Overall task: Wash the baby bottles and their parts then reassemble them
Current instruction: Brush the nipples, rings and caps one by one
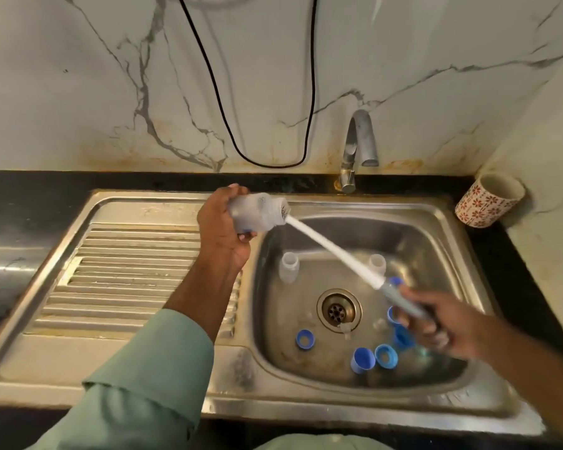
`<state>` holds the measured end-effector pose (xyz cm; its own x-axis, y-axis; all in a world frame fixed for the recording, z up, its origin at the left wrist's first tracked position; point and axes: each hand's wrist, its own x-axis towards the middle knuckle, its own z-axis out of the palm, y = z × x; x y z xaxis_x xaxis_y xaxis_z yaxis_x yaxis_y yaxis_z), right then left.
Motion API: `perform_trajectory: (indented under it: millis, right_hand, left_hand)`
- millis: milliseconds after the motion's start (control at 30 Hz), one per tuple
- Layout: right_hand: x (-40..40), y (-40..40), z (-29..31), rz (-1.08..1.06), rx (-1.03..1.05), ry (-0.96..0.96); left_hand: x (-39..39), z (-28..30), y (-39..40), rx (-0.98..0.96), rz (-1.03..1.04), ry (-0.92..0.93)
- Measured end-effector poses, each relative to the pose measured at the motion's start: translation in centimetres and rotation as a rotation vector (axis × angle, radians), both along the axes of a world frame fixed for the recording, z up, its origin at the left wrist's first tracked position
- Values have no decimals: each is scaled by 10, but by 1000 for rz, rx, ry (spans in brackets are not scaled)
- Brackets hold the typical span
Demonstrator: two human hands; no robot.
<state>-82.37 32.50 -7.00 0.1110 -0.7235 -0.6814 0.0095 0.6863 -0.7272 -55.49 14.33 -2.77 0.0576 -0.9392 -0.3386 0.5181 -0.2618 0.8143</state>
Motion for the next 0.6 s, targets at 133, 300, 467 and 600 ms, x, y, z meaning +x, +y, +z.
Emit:
perform_trajectory:
  millis: [133,300,467,600]
  right_hand:
    - [35,12,-15,150,-321,640]
    - [45,-3,6,110,-622,1216]
    - [44,1,8,19,-672,1057]
    - [59,6,1,25,-591,589]
  left_hand:
    - [-4,0,-3,-28,204,-159]
    - [-21,4,-2,-137,254,-305]
    - [-21,-2,-2,28,115,184]
    - [-24,-11,0,110,-125,552]
